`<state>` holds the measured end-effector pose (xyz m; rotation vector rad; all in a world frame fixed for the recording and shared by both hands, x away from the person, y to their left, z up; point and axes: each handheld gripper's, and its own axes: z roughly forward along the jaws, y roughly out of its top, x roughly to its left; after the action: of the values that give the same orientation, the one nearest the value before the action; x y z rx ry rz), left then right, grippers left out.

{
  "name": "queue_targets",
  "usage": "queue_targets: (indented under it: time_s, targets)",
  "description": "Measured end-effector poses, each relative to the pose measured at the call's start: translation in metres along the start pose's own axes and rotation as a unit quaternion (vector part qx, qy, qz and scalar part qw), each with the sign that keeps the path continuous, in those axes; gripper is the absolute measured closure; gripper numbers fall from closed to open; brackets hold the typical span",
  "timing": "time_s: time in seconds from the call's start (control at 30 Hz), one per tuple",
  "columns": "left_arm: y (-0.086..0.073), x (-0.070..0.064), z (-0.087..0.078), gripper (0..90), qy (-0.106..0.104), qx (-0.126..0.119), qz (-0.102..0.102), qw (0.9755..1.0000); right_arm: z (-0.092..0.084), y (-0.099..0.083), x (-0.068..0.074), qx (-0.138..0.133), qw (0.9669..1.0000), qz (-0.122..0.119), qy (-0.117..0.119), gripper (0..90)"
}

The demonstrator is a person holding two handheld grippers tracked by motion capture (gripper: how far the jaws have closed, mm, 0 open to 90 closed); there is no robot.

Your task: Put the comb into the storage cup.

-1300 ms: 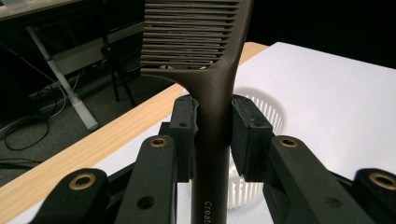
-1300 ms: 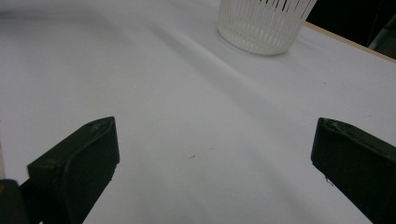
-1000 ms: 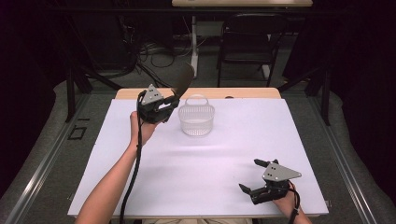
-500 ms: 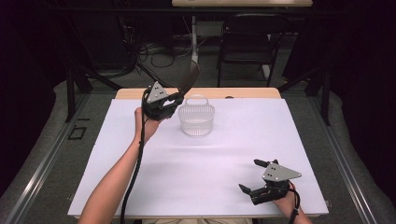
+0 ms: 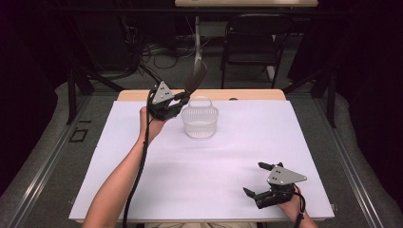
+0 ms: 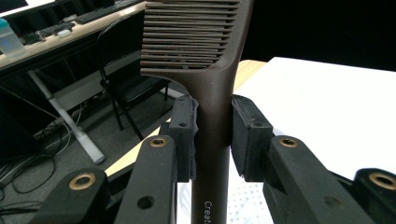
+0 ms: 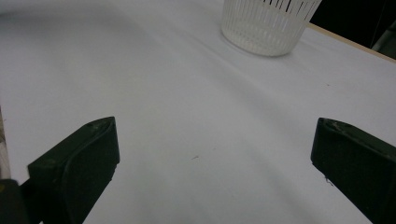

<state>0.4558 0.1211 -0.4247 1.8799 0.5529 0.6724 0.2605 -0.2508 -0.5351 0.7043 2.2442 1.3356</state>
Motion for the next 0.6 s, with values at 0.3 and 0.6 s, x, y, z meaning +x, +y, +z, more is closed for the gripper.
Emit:
queue_targets:
  time_s: [0.3,0.6]
  targets:
    - [0.002,0.000,0.009,72.4,0.000,0.000,0.005,1.0000,0.000,0.000,0.000,0.002,1.0000,0.000,0.000,0.9]
    - [0.003,-0.003,0.015,72.3,-0.004,-0.005,0.017,0.9998,0.000,0.000,0.000,0.003,1.0000,0.000,0.001,0.9]
